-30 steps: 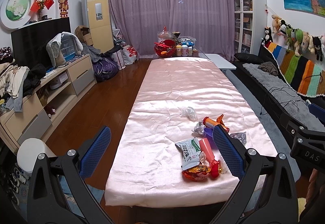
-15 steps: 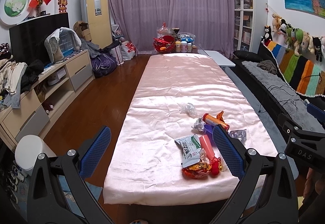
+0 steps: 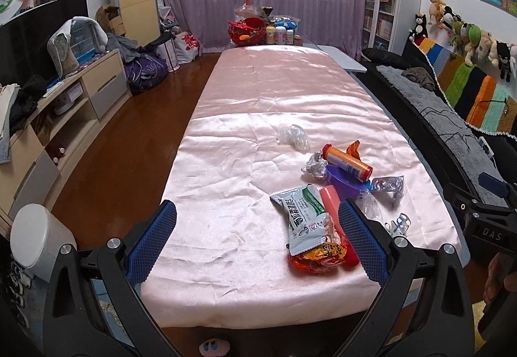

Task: Collect trash
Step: 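Grasp the white-green snack wrapper with the left tool while the right tool grasps the clear plastic strap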

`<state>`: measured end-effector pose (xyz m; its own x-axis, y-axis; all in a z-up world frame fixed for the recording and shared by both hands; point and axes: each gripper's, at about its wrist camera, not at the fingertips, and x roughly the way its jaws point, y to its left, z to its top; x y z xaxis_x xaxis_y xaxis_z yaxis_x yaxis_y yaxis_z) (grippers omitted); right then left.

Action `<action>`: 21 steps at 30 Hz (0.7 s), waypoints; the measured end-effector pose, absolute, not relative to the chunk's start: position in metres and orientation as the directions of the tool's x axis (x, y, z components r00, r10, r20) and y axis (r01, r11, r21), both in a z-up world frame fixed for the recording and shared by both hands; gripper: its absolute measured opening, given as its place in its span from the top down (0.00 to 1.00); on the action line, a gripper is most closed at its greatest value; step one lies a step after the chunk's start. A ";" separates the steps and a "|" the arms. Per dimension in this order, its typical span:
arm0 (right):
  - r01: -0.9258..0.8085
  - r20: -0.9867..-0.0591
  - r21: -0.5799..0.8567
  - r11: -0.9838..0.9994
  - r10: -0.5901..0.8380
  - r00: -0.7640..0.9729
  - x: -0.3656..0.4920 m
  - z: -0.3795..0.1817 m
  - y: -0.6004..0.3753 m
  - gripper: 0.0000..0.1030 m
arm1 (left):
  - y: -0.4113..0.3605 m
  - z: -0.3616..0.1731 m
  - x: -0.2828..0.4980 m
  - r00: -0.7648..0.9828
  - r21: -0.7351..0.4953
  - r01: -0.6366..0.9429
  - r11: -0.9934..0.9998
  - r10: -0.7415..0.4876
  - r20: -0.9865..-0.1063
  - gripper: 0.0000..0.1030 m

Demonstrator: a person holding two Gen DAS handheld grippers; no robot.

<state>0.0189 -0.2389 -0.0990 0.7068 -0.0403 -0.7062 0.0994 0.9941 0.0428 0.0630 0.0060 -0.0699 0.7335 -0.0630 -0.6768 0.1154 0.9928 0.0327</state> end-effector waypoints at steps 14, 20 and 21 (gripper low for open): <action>0.029 -0.820 0.144 0.989 0.103 0.563 0.047 -0.151 -0.240 0.38 | -0.018 -0.117 0.125 0.574 -0.021 0.192 0.981 -0.130 -0.808 0.37; 0.025 -0.847 0.152 0.988 0.117 0.519 0.052 -0.167 -0.239 0.55 | -0.035 -0.132 0.139 0.520 -0.043 0.231 0.972 -0.161 -0.839 0.41; 0.024 -0.852 0.153 0.988 0.119 0.510 0.053 -0.169 -0.238 0.58 | -0.039 -0.134 0.141 0.514 -0.037 0.237 0.971 -0.158 -0.843 0.41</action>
